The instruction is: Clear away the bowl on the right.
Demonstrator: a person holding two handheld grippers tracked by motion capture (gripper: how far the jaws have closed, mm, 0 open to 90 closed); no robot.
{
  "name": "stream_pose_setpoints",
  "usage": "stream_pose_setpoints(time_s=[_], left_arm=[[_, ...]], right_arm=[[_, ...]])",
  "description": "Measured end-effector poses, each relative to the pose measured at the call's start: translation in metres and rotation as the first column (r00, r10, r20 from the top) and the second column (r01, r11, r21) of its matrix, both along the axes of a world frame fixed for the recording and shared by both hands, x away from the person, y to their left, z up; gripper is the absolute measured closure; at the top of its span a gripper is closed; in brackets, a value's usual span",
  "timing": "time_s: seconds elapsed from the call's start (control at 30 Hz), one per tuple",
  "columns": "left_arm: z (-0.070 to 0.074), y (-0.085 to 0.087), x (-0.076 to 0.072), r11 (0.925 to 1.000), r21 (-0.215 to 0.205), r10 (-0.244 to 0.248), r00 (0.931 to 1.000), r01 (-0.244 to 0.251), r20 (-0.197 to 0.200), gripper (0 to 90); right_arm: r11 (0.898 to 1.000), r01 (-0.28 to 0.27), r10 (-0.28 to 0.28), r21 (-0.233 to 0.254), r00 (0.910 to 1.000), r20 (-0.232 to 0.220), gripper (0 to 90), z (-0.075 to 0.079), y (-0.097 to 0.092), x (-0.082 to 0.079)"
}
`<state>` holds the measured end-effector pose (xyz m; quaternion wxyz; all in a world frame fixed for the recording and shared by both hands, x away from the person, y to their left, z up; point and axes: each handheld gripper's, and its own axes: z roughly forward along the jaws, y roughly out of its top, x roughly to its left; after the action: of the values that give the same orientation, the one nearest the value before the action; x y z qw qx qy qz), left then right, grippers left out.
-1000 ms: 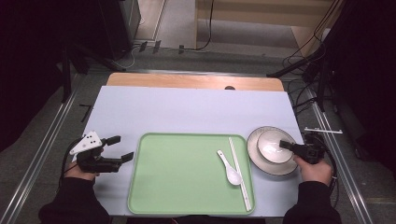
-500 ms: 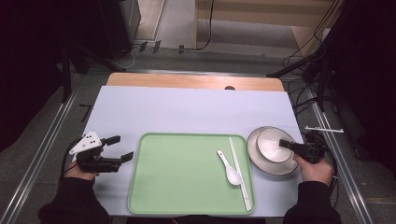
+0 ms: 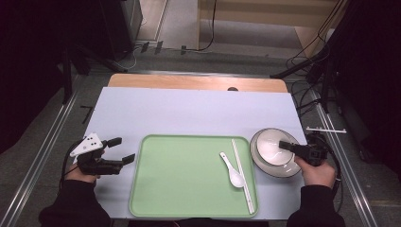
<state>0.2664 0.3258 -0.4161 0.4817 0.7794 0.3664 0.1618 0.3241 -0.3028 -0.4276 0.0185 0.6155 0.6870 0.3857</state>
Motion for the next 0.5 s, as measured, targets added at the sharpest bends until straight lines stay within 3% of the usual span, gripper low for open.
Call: stream_pose_setpoints(time_s=[0.5], left_arm=[[0.000, 0.000, 0.000, 1.0000, 0.000, 0.001, 1.0000, -0.001, 0.001, 16.7]], right_arm=[[0.992, -0.117, 0.116, 0.041, 0.9930, 0.022, 81.6, 0.009, 0.035, -0.010]])
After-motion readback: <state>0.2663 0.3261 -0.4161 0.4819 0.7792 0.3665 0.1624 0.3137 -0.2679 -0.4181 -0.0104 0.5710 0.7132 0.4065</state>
